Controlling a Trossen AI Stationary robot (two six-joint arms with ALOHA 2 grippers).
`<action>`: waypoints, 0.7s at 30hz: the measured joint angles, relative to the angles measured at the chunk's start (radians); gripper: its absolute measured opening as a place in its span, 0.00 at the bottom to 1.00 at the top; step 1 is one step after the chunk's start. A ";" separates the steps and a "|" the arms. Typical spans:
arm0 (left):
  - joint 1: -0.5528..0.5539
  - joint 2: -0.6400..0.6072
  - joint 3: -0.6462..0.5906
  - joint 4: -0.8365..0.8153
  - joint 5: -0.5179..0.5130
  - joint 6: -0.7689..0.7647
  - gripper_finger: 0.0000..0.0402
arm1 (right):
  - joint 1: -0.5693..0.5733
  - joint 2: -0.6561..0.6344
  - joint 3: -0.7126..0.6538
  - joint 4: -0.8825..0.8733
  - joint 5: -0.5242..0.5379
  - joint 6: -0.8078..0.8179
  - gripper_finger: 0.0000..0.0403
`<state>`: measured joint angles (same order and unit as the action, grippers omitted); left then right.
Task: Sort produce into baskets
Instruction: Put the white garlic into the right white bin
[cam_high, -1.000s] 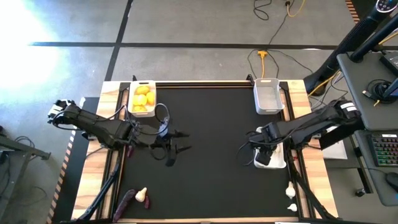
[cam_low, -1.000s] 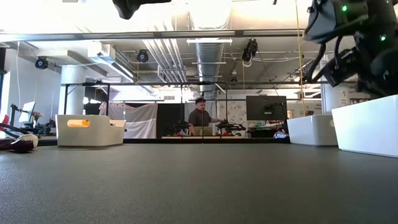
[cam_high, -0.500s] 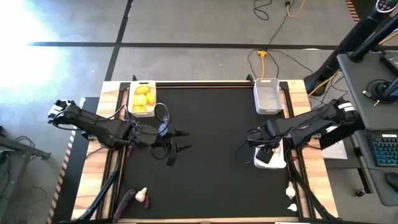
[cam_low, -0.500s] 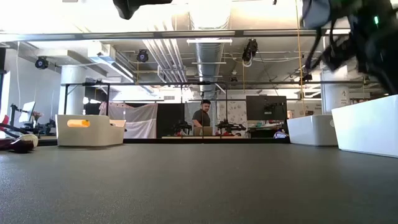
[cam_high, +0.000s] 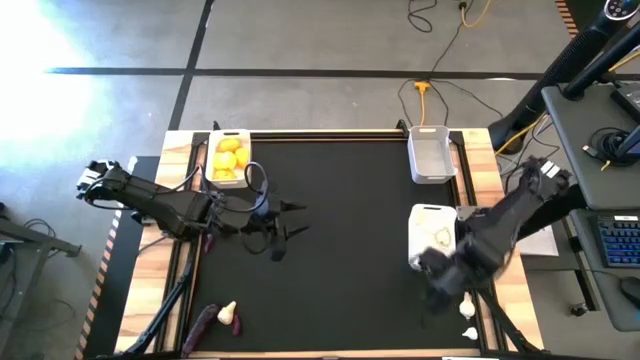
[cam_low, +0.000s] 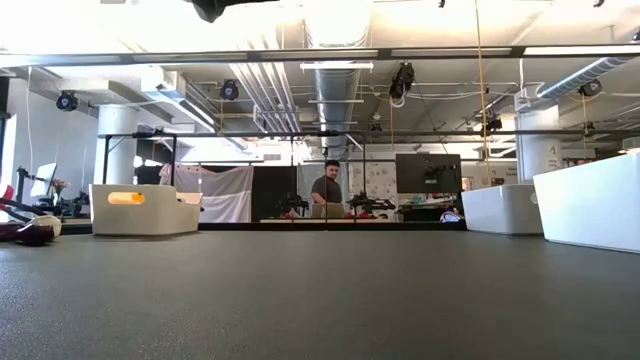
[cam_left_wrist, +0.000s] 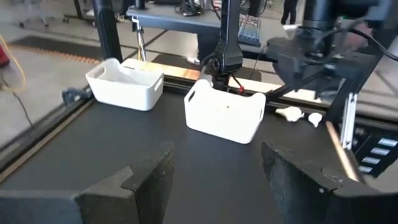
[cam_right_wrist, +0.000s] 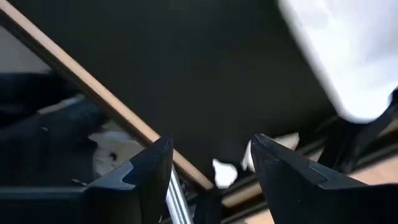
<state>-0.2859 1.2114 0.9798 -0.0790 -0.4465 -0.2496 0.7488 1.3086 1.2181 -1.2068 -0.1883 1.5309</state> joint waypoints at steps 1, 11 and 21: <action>0.000 0.000 0.000 0.000 0.000 0.021 0.56 | 0.037 0.021 -0.002 0.006 -0.003 0.034 0.53; 0.003 0.000 0.000 0.042 0.000 0.029 0.56 | 0.194 0.229 -0.008 0.031 -0.226 0.134 0.68; 0.003 0.000 0.000 0.070 -0.016 0.028 0.56 | 0.194 0.381 -0.037 0.041 -0.369 -0.111 0.86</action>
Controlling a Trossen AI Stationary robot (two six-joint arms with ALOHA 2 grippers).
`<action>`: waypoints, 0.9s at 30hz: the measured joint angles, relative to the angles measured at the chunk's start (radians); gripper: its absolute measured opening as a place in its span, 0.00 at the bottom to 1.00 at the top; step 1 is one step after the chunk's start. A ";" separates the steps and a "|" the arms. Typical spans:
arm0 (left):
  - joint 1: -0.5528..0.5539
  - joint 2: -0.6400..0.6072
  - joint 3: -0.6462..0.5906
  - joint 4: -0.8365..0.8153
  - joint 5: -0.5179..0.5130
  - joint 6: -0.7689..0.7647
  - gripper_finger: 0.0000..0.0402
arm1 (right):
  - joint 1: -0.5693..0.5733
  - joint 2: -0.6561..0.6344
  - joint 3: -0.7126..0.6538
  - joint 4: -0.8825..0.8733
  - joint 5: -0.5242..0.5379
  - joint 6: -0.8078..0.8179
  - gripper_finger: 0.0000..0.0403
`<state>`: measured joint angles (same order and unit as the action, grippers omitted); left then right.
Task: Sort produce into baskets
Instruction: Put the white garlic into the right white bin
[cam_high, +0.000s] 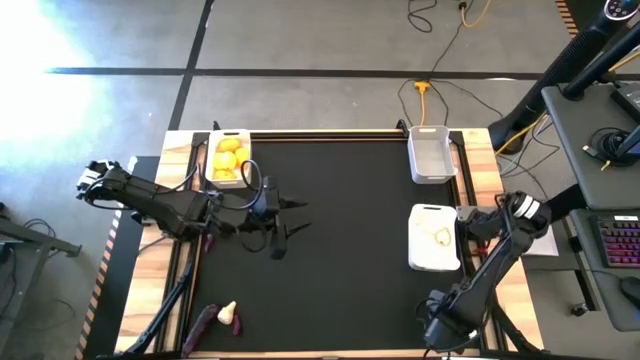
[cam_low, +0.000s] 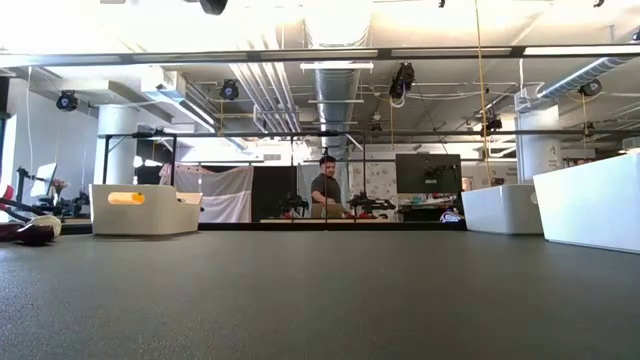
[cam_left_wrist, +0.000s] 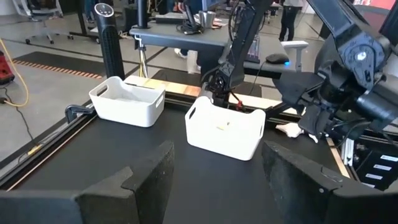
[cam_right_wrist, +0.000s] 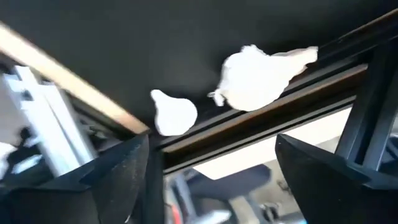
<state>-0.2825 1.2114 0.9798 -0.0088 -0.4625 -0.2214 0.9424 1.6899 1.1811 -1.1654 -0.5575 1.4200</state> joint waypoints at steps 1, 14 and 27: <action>0.000 0.000 0.000 -0.003 0.000 0.000 0.56 | 0.000 0.008 -0.010 -0.002 -0.005 -0.016 0.86; 0.000 0.000 0.000 -0.011 0.000 0.000 0.56 | -0.002 -0.037 -0.219 0.190 -0.027 -0.026 0.87; 0.000 0.000 0.000 -0.017 0.000 0.000 0.56 | -0.003 -0.036 -0.294 0.329 -0.018 -0.029 0.75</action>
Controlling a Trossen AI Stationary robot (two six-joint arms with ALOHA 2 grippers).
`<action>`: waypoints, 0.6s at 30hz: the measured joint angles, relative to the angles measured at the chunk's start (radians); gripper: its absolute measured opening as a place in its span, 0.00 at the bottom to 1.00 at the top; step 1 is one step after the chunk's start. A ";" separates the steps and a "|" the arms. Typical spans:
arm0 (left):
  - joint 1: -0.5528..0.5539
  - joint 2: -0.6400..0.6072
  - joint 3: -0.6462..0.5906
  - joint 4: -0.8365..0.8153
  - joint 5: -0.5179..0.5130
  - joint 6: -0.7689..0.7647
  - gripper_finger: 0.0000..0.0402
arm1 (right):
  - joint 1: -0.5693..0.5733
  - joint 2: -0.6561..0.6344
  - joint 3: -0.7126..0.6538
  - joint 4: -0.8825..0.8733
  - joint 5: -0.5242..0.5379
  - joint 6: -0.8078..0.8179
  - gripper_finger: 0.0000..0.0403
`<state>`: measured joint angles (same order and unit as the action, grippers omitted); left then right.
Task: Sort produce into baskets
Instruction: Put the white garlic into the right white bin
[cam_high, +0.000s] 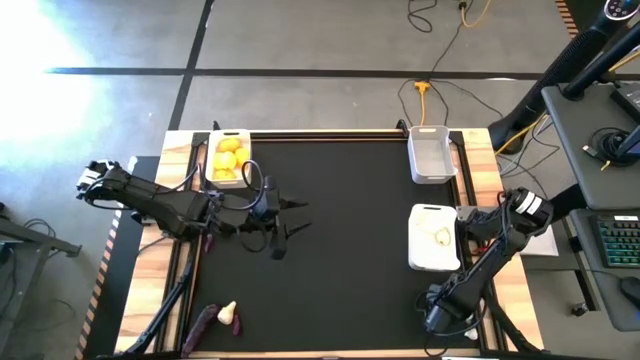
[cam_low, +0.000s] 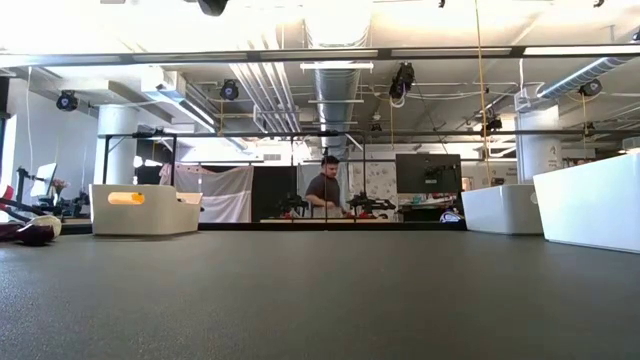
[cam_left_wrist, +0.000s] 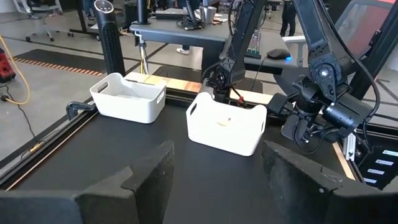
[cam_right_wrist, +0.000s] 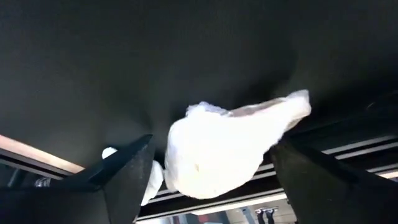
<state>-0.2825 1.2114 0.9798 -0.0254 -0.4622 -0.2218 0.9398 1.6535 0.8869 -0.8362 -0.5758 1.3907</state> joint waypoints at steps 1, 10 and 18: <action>0.000 0.000 0.000 0.000 0.000 0.000 0.56 | 0.000 0.000 -0.006 0.009 0.000 0.000 0.73; 0.000 0.000 0.000 0.000 0.000 0.000 0.56 | 0.000 -0.001 0.010 0.028 0.001 -0.006 0.52; 0.001 0.000 0.000 0.001 0.000 0.000 0.56 | -0.048 -0.023 0.123 0.025 0.001 0.031 0.37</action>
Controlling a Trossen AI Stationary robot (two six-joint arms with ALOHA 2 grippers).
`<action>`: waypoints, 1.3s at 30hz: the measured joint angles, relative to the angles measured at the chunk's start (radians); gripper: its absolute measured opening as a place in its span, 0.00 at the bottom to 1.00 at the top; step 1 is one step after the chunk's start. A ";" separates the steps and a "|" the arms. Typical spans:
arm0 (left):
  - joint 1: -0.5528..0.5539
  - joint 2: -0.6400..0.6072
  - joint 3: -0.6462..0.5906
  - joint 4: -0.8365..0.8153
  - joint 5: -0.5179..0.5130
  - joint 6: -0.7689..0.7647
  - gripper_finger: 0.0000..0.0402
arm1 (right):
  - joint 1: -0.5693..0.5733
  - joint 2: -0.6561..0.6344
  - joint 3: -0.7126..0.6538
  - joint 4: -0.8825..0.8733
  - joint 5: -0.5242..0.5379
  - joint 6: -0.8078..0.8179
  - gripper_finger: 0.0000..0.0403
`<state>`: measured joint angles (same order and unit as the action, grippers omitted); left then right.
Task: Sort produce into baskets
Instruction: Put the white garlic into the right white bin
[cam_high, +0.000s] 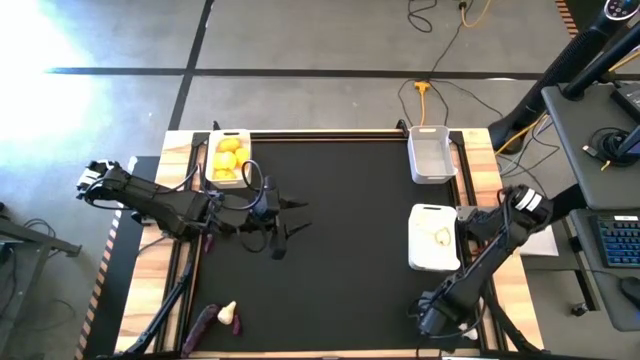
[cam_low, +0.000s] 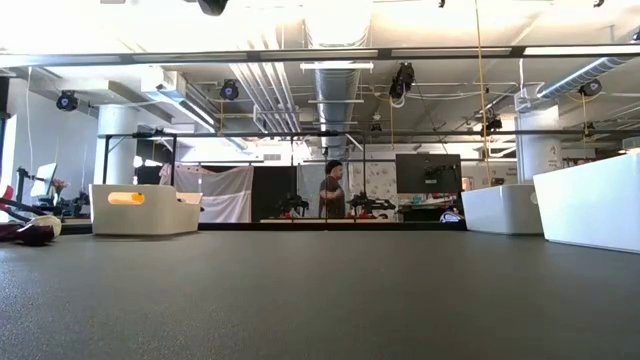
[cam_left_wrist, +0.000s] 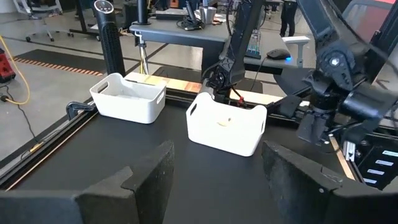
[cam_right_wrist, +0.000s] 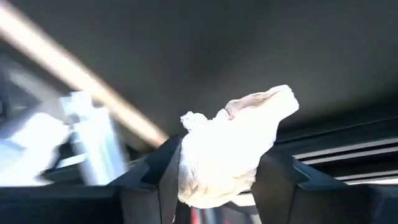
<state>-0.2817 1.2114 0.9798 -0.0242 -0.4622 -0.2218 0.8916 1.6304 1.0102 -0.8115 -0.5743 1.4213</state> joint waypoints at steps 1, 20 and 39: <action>0.000 0.000 0.000 0.000 0.000 0.000 0.56 | -0.009 -0.005 0.017 -0.002 0.000 0.000 0.36; 0.002 0.000 0.000 0.013 0.000 0.000 0.56 | -0.284 -0.286 0.239 -0.402 0.542 -0.126 0.36; 0.002 0.000 0.000 0.013 0.000 0.000 0.56 | -0.562 -0.417 -0.173 -0.401 0.496 -0.163 0.37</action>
<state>-0.2794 1.2114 0.9798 -0.0109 -0.4622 -0.2218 0.3300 1.2129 0.8373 -1.2129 -0.0780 1.2586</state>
